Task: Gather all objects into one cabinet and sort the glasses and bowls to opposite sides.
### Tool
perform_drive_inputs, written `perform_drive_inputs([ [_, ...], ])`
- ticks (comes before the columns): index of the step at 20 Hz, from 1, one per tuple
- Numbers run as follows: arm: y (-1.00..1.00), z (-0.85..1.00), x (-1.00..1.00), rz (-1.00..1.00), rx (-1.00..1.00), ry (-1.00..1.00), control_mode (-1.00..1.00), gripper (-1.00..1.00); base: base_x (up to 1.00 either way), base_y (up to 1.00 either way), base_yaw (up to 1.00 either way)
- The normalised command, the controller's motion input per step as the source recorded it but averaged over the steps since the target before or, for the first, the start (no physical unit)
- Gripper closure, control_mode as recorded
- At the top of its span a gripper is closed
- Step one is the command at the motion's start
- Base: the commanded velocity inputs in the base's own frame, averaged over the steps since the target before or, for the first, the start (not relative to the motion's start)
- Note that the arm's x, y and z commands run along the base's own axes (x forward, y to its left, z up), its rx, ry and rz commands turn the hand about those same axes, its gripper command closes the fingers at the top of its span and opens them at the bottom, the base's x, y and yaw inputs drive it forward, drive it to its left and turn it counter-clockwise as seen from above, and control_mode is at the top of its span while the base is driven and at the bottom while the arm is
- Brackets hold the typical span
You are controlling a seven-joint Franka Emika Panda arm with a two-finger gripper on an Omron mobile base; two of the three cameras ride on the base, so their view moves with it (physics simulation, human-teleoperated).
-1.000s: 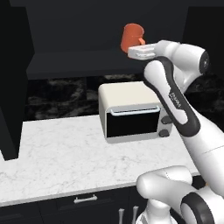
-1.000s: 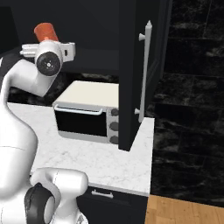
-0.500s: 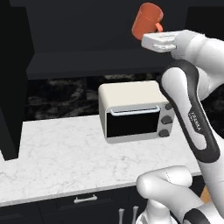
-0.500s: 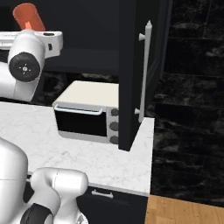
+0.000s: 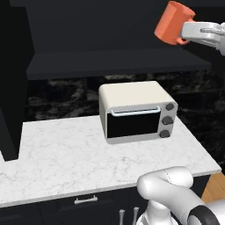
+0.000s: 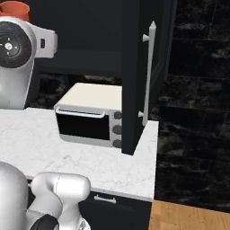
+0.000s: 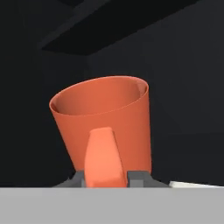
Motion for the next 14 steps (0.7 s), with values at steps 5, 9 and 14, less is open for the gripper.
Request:
perform_drive_inputs([
  [5, 0.09, -0.76, -1.00, 0.31, 0.00, 0.20, -1.00, 1.00, 0.00, 0.00, 0.00],
  [9, 0.05, -0.50, -1.00, 0.18, 0.00, 0.01, -1.00, 1.00, 0.00, 0.00, 0.00],
  [14, 0.00, -0.08, -0.96, 0.08, -0.11, -0.05, -1.00, 1.00, 0.00, 0.00, 0.00],
])
